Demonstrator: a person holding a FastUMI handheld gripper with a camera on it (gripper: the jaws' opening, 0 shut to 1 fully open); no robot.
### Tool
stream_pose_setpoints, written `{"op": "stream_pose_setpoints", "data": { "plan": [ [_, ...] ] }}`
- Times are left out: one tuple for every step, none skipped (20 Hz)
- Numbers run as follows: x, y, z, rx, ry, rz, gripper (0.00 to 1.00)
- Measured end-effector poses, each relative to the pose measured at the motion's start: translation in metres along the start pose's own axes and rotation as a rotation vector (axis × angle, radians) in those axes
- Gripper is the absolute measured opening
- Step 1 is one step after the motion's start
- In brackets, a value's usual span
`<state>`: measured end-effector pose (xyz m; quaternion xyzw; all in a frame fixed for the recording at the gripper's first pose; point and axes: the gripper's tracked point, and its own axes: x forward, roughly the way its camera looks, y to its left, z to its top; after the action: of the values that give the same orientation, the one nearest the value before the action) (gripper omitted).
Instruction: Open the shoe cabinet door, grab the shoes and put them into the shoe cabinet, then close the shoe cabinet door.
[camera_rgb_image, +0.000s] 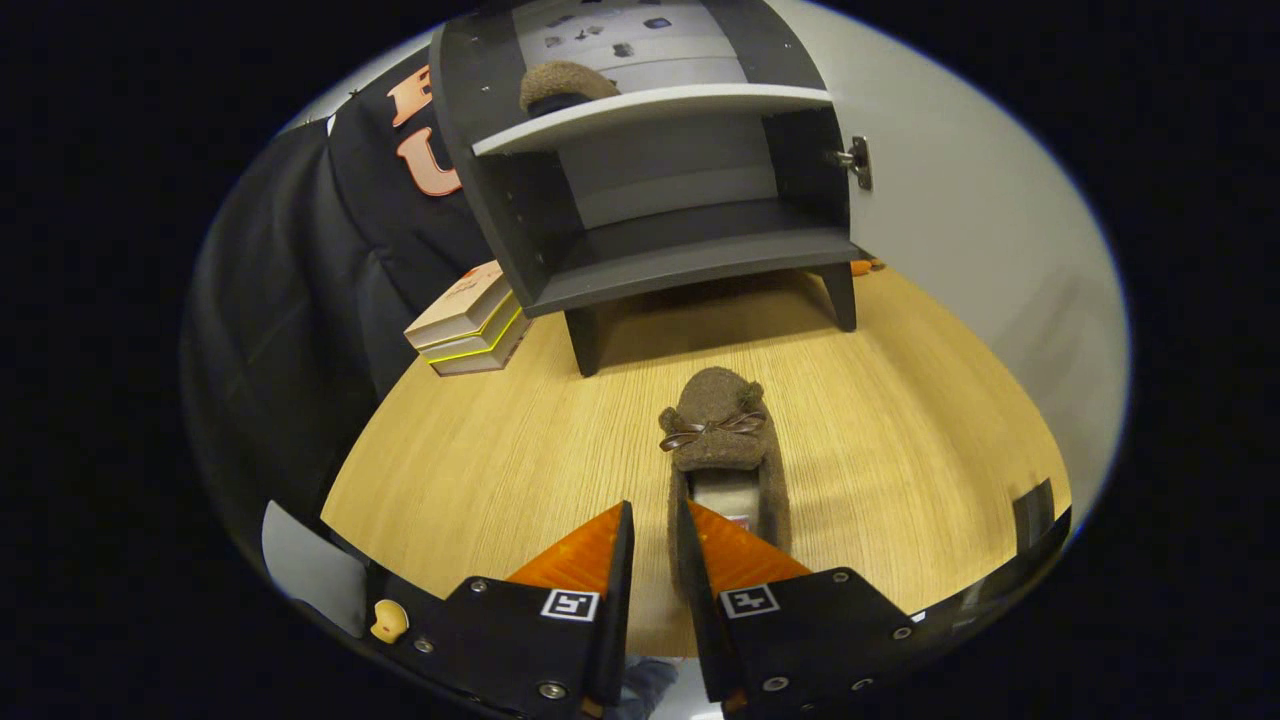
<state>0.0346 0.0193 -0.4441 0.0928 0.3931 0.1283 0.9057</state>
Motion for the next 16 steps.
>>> {"op": "stream_pose_setpoints", "data": {
  "plan": [
    [0.008, -0.003, -0.001, 0.005, 0.007, -0.002, 0.30],
    [0.016, -0.007, -0.005, 0.007, 0.024, -0.009, 0.30],
    [0.023, -0.011, -0.008, 0.012, 0.041, -0.015, 0.30],
    [0.030, -0.011, -0.010, 0.022, 0.055, -0.009, 0.30],
    [0.037, -0.011, -0.011, 0.033, 0.063, -0.003, 0.30],
    [0.042, -0.013, -0.012, 0.038, 0.074, 0.000, 0.30],
    [0.047, -0.012, -0.013, 0.041, 0.082, 0.005, 0.30],
    [0.052, -0.011, -0.013, 0.040, 0.083, 0.007, 0.30],
    [0.057, -0.012, -0.015, 0.031, 0.098, -0.003, 0.30],
    [0.063, -0.012, -0.018, 0.027, 0.108, -0.012, 0.25],
    [0.068, -0.013, -0.020, 0.030, 0.115, -0.023, 0.22],
    [0.070, -0.014, -0.020, 0.036, 0.107, -0.035, 0.18],
    [0.070, -0.016, -0.019, 0.045, 0.100, -0.039, 0.17],
    [0.070, -0.017, -0.020, 0.056, 0.090, -0.033, 0.14],
    [0.069, -0.018, -0.018, 0.082, 0.085, -0.025, 0.13],
    [0.069, -0.019, -0.017, 0.108, 0.082, -0.022, 0.09]
  ]
}}
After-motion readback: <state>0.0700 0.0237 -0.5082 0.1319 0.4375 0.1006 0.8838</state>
